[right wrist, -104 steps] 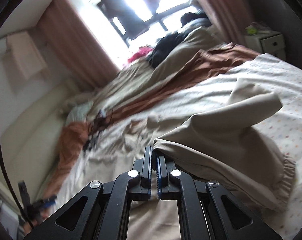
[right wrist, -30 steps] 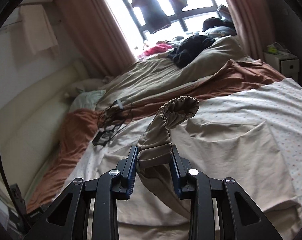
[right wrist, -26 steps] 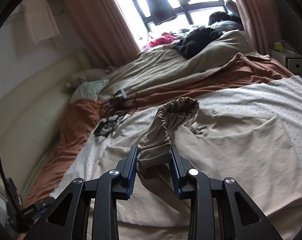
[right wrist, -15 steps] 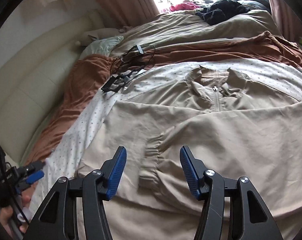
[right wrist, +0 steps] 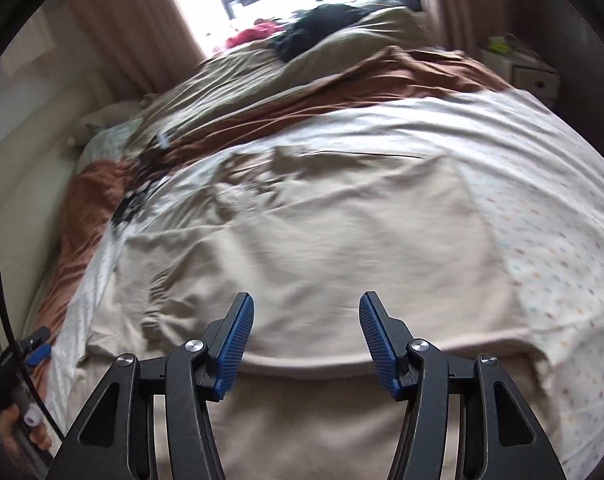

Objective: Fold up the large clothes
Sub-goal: 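Lay the sleeve across the folded jacket and open the right tool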

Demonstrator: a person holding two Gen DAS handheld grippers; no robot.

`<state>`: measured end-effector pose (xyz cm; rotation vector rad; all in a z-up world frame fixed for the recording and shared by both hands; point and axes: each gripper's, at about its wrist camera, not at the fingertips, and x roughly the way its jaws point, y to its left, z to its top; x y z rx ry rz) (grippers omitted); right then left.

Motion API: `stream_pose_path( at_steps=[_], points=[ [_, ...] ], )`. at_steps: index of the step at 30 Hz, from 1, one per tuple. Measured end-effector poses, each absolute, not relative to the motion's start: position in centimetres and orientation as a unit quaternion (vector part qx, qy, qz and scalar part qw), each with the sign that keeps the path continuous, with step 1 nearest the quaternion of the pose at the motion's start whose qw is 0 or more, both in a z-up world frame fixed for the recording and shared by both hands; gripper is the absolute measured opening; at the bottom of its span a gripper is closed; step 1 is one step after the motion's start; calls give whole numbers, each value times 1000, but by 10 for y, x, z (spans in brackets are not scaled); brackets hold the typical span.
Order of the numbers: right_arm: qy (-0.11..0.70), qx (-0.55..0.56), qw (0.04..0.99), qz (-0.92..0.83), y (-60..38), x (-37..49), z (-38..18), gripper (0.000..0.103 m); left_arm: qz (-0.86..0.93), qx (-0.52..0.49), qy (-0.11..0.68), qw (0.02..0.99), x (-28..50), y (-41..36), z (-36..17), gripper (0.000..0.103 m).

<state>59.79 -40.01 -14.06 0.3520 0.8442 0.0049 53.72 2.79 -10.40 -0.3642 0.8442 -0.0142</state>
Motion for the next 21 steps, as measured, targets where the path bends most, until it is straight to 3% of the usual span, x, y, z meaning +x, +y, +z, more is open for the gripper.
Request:
stream_pose_path(
  at_steps=[3,12,21],
  points=[
    [414,198,888,-36,-445,581,-151,38,-19,-158,405,901,538,7,-106,86],
    [414,253,872,-69,-512,565,-174,21,-49,-72,400,912,542,-54,-117,82],
    [493,228,835,-83,-505,587,-235,19,-73,-18,410,909,547,-92,-139,77]
  ],
)
